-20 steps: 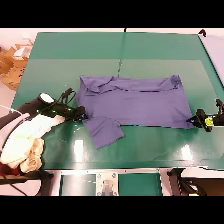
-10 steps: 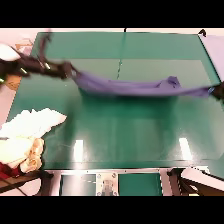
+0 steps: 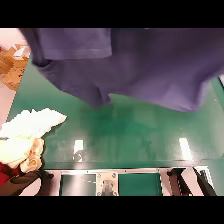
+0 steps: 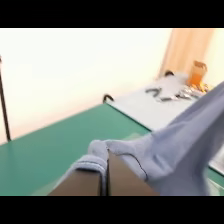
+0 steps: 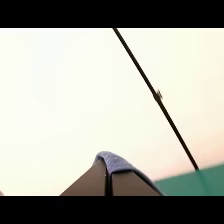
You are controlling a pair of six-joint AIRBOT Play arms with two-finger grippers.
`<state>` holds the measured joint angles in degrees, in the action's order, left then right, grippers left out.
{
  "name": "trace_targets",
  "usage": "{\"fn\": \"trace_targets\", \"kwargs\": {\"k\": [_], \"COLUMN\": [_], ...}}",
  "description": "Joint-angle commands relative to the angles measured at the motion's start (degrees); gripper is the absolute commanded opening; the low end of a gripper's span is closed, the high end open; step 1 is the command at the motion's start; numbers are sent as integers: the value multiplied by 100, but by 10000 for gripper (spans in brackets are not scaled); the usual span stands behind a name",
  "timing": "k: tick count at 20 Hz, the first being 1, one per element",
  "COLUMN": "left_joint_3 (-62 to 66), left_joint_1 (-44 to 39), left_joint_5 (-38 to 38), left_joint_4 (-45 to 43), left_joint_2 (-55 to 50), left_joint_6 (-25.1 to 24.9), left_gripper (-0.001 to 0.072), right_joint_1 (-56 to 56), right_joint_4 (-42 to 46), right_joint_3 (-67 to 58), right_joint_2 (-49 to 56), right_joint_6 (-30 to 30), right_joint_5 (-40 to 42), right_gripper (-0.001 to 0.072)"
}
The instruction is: Fold the shirts.
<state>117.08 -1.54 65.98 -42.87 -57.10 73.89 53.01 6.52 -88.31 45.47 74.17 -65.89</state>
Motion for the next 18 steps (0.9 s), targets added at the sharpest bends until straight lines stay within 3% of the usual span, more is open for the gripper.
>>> {"fn": "trace_targets", "kwargs": {"k": [1, 4, 8, 11, 13, 18], "left_joint_3": [249, 52, -1318, -2358, -2855, -3095], "left_joint_1": [0, 0, -2, -20, -17, -17], "left_joint_5": [11, 240, -107, -535, -815, -1797], "left_joint_4": [-1025, -1318, -1314, -1139, -769, -308], "left_joint_2": [420, 376, 249, -286, -962, -3075], "left_joint_6": [713, 1126, 1108, 831, 374, -66], "left_gripper": [30, 29, 30, 30, 30, 30], "right_joint_1": [151, 144, -422, -1534, -2133, -2640], "right_joint_4": [-57, 634, 1217, 1926, 2227, 2199], "right_joint_3": [-601, -535, 337, 1261, 1733, 1690], "right_joint_2": [-284, -232, 153, 844, 1532, 3921], "right_joint_6": [240, 245, -90, -492, -651, -846], "right_joint_5": [262, 234, 293, 691, 1167, 1926], "right_gripper": [14, 14, 14, 14, 15, 14]}}
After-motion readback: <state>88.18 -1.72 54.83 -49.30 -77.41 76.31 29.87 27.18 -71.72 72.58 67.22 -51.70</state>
